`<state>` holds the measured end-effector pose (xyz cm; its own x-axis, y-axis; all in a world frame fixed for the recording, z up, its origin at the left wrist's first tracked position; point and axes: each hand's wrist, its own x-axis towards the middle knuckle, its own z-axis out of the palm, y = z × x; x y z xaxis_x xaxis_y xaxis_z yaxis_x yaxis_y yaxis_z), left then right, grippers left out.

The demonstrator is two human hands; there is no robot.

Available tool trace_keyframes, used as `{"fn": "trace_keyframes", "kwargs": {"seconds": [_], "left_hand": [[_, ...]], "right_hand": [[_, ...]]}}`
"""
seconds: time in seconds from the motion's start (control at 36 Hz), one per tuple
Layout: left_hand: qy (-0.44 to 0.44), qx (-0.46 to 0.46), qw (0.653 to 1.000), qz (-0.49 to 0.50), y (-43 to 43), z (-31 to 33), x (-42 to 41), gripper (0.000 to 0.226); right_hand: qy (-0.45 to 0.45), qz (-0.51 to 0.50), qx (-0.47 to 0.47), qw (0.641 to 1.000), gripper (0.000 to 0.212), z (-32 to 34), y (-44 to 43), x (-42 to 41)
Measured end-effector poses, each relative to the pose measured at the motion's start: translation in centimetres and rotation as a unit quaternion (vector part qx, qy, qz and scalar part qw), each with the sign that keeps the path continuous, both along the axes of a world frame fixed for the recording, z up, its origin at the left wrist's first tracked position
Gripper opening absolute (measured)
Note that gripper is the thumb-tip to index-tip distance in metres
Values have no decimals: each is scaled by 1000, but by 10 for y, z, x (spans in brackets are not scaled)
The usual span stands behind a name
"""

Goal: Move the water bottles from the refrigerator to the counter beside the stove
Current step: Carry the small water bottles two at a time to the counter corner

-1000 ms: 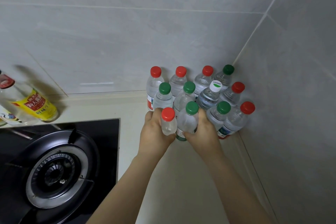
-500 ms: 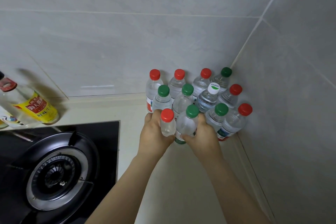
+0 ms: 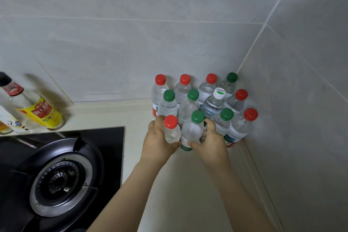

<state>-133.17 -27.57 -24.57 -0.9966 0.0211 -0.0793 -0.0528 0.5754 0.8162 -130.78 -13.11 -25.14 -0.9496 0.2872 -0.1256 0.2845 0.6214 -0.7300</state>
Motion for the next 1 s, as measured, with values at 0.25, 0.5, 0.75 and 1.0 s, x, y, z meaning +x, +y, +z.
{"fn": "trace_keyframes", "kwargs": {"seconds": [0.25, 0.5, 0.75, 1.0], "left_hand": [[-17, -6, 1000, -5, -15, 17, 24, 59], [55, -83, 994, -47, -47, 51, 62, 57], [143, -124, 978, -85, -92, 104, 102, 53], [201, -115, 971, -63, -152, 155, 148, 49]], "right_hand": [[-6, 3, 86, 996, 46, 20, 8, 25], [15, 82, 163, 983, 34, 57, 8, 59], [28, 208, 160, 965, 41, 130, -16, 90], [121, 269, 174, 940, 42, 184, -62, 111]]}}
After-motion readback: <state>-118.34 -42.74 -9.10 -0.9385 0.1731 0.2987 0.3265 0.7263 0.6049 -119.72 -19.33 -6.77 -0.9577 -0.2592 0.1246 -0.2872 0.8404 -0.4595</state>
